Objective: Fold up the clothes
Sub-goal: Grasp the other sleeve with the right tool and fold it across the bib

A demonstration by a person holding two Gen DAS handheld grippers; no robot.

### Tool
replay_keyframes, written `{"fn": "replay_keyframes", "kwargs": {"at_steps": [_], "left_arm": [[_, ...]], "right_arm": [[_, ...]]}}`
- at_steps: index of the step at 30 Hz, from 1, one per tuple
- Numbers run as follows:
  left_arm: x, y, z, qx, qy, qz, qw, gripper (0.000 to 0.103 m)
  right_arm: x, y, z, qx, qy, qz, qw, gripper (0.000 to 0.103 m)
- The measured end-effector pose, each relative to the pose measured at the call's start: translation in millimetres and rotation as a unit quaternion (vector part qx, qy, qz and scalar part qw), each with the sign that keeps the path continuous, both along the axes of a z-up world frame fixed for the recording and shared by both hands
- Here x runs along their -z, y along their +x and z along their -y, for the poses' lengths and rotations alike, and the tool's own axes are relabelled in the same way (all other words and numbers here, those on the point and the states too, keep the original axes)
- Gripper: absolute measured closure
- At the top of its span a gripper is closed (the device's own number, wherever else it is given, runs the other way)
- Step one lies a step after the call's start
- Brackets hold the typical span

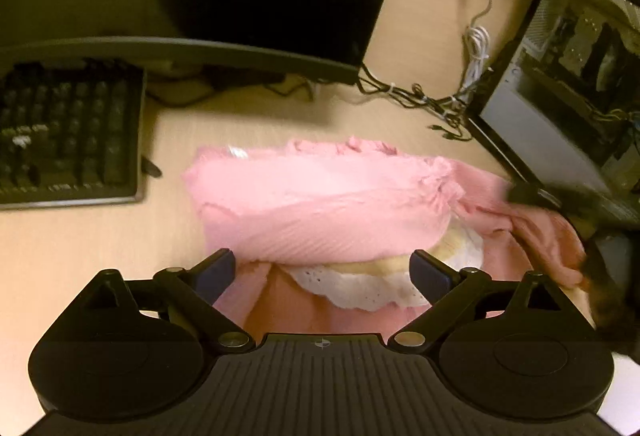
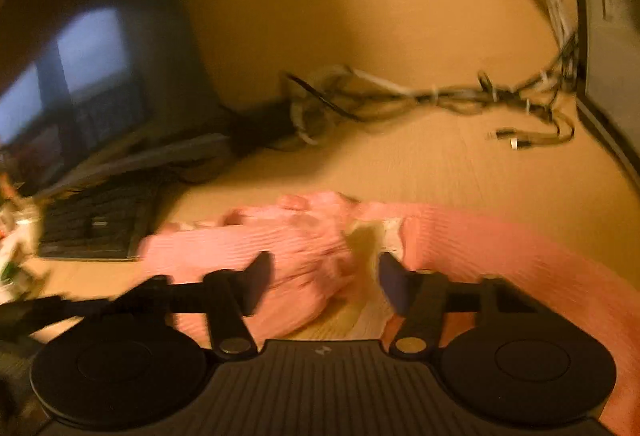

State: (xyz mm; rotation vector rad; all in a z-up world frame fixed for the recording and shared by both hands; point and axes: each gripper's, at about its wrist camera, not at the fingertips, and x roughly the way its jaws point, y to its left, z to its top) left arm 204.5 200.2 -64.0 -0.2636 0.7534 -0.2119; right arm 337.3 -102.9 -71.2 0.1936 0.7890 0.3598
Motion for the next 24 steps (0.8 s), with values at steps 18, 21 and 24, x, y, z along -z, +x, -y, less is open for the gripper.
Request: {"fn": "replay_keyframes", "kwargs": {"at_steps": [18,21,24], "left_arm": [[23,-21,-17,-0.008,0.066,-0.026,0.9974,0.003],[8,-22,-25,0.01,0.03,-0.026,0.9991,0.003],[-17,-17,-20,0.049,0.006,0.012,0.9987,0.001]], "right_arm": [[12,9,12,0.015,-0.069,-0.019,0.997,0.082],[8,-1,27,0.034,-0.088,-0.008,0.996,0.057],[-11,-17,41,0.05,-0.098,0.021,0.994,0.057]]}}
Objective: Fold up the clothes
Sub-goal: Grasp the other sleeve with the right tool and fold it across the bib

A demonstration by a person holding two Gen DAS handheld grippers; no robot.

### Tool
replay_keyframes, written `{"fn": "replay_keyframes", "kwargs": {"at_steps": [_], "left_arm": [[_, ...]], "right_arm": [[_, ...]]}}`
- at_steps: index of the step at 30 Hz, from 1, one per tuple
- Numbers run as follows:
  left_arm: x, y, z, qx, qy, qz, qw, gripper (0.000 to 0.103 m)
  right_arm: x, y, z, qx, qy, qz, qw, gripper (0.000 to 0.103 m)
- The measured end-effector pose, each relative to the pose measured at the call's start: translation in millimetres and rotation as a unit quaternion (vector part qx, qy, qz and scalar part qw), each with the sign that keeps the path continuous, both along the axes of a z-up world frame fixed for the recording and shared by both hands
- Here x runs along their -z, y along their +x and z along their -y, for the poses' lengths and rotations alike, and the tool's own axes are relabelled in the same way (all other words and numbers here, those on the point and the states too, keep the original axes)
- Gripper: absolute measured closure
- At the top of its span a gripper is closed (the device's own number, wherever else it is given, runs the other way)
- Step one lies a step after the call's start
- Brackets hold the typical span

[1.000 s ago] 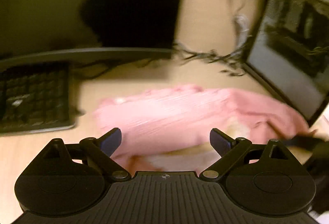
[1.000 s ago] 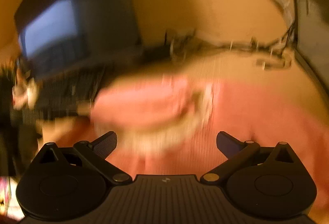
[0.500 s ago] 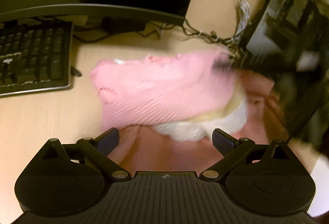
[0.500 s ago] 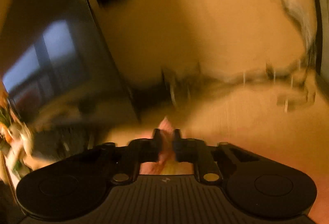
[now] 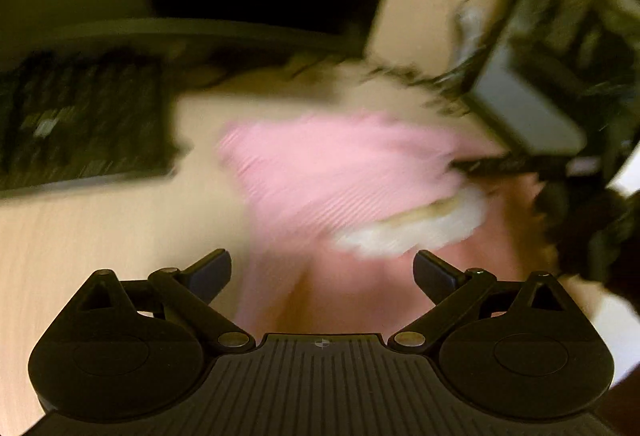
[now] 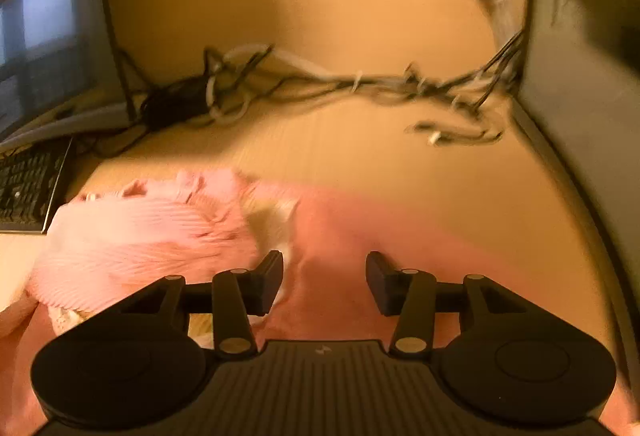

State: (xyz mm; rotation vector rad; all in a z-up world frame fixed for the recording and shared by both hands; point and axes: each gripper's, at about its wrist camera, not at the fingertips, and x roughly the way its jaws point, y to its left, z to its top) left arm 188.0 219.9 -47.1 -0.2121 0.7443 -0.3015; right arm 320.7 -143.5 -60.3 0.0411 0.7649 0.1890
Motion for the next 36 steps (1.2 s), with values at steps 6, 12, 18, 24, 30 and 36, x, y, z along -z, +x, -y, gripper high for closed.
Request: {"fn": "replay_keyframes", "kwargs": {"at_steps": [6,12,18,24,30,36], "left_arm": [[-9,42,37,0.036,-0.047,0.043,0.9973,0.0],[39,69,69,0.048,-0.023,-0.024,0.9983,0.0],[34,56,64,0.0,-0.076,-0.04,0.9963,0.0],[27,33,66,-0.015,-0.101,-0.053,0.9934,0.0],[9,6,62,-0.002,-0.059,-0.037,0.9976,0.0],[10,-19,45,-0.016,-0.044,-0.036,0.9983,0.0]], "right_arm": [[-21,-50,26,0.029,0.018,0.018,0.999,0.048],[-23,-124,81,0.093,-0.044,0.001,0.995,0.036],[-11,-153,151,0.211,0.048,-0.004,0.976,0.036],[15,-130,160,0.226,0.154,-0.014,0.962,0.07],[-37,-100,113,0.14,0.164,0.053,0.975,0.095],[-128,-47,47,0.004,0.227,0.122,0.966,0.1]]}}
